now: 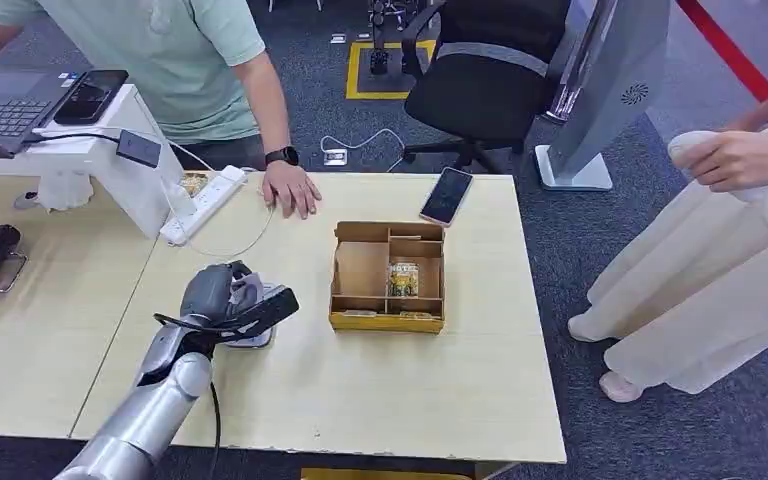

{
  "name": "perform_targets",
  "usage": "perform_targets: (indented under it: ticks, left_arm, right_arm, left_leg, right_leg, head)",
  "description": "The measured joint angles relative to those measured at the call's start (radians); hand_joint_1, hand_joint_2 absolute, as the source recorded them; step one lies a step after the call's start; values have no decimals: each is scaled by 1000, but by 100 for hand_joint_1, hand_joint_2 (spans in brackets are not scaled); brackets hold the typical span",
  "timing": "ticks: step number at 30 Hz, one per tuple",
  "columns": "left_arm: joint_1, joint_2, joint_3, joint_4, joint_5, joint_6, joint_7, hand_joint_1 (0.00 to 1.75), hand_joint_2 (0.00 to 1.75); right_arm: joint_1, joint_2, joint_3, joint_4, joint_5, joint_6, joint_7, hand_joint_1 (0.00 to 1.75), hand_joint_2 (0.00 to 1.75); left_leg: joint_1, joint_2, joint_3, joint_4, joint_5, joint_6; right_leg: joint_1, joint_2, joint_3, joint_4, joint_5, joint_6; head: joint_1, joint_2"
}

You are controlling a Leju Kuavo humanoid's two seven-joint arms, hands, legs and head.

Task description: Pass the card to the sensor for recognition and then transmit it.

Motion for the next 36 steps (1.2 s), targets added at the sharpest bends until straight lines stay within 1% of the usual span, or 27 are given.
perform_targets:
  ticks: [3, 7, 12, 19, 24, 27, 31, 36]
  left_arm:
    - [-2, -1, 0, 0, -25, 25, 29, 175, 175]
    - [-8, -2, 0, 7, -70, 29, 64, 175, 175]
    - [-35, -5, -18, 47, -125, -6, 80, 175, 175]
    - [-64, -37, -28, 137, -111, -27, 38, 175, 175]
    - [-66, -51, -29, 177, -52, -83, -10, 175, 175]
    - [-73, -51, -29, 192, -38, -109, -24, 175, 175]
    - [-80, -51, -33, 206, -8, -99, -40, 175, 175]
    - [-83, -49, -41, 206, -12, -93, -26, 175, 175]
  right_arm:
    - [0, 0, 0, 0, -4, 0, 4, 0, 0]
    - [0, 2, 0, 0, -12, 0, 6, 0, 0]
    - [-1, 3, -4, 0, -9, 0, -2, 0, 0]
    - [-2, 3, -8, 0, -3, 0, -6, 0, 0]
    - [-2, 3, -11, 0, 0, 0, -16, 0, 0]
    - [-2, 3, -11, 0, 2, 0, -18, 0, 0]
    - [-3, 3, -13, 0, -8, 0, -25, 0, 0]
    - [-2, 3, -14, -2, -11, 0, -26, 0, 0]
  left_leg:
    - [0, 0, 0, 0, 0, 0]
    - [0, 0, 0, 0, 0, 0]
    - [0, 0, 1, 0, 0, 0]
    - [0, 0, 6, 0, 0, 0]
    - [0, 0, 6, 0, 0, 0]
    - [0, 0, 7, 0, 1, -1]
    - [0, 0, 7, 0, 1, -1]
    - [0, -1, 7, 0, 1, -1]
  right_leg:
    - [0, 0, 0, 0, 0, 0]
    - [0, 0, 0, 0, 0, 0]
    - [0, -1, 1, 0, 0, 0]
    - [0, -1, 6, 0, 0, 0]
    - [0, -1, 7, 0, 0, -1]
    - [0, -1, 7, 0, 1, -1]
    - [0, -1, 7, 1, 1, -1]
    - [0, -2, 7, 1, 1, -1]
  head:
    - [0, 0]
    - [0, 0]
    - [0, 0]
    - [0, 0]
    - [0, 0]
    - [0, 0]
    - [0, 0]
    - [0, 0]
